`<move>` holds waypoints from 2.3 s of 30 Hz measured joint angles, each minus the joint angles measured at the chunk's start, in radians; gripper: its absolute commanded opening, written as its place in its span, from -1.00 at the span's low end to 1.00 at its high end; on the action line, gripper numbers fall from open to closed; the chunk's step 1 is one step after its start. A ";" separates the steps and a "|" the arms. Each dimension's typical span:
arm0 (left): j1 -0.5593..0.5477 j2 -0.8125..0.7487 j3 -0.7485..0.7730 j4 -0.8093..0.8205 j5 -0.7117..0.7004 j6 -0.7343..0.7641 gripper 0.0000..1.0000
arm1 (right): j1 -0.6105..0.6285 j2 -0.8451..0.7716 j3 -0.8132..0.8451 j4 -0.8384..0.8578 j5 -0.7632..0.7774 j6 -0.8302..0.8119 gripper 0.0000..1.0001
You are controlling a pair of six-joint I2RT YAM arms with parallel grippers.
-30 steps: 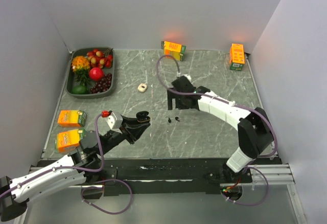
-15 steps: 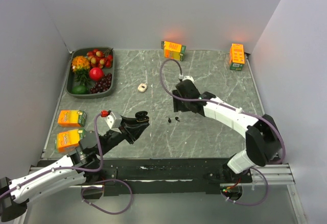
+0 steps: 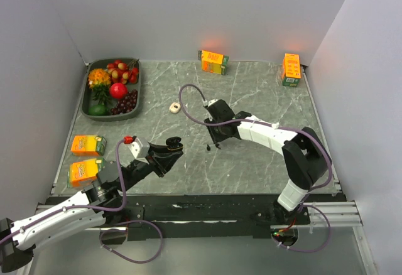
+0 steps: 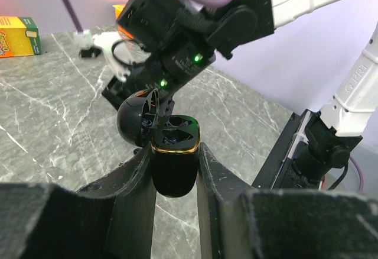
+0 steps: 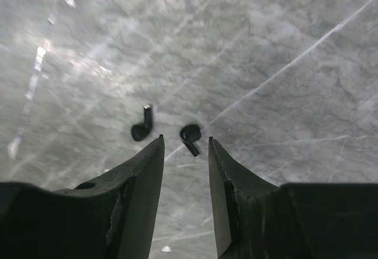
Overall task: Insert the wireless bluetooth earbuds into the charging case
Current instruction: Pick up the earbud from the center of the board.
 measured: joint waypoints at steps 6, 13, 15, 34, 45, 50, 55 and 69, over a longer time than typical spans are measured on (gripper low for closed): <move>-0.001 -0.003 0.000 -0.004 0.000 0.000 -0.98 | 0.006 0.036 -0.035 -0.005 0.003 -0.053 0.08; -0.001 0.000 0.000 -0.004 0.004 0.000 -0.98 | 0.015 0.044 -0.049 0.010 0.002 -0.072 0.10; -0.001 0.000 0.000 -0.005 0.005 0.000 -0.98 | 0.019 0.054 -0.048 0.014 0.003 -0.076 0.09; -0.002 0.008 0.000 -0.006 0.004 0.000 -0.98 | 0.025 0.126 -0.025 0.035 0.004 -0.083 -0.14; -0.002 0.008 0.000 -0.006 0.003 0.000 -0.98 | 0.024 0.138 -0.009 0.033 0.000 -0.080 -0.64; -0.002 0.011 0.000 -0.005 0.000 0.000 -0.98 | 0.011 0.138 0.004 0.018 -0.031 -0.044 -0.84; -0.002 0.023 0.001 -0.005 -0.001 0.000 -0.98 | -0.024 0.115 0.010 0.012 -0.095 0.035 -1.00; -0.003 0.098 0.004 0.056 -0.027 -0.010 -0.98 | -0.188 -0.295 -0.234 0.322 -0.480 0.331 -1.00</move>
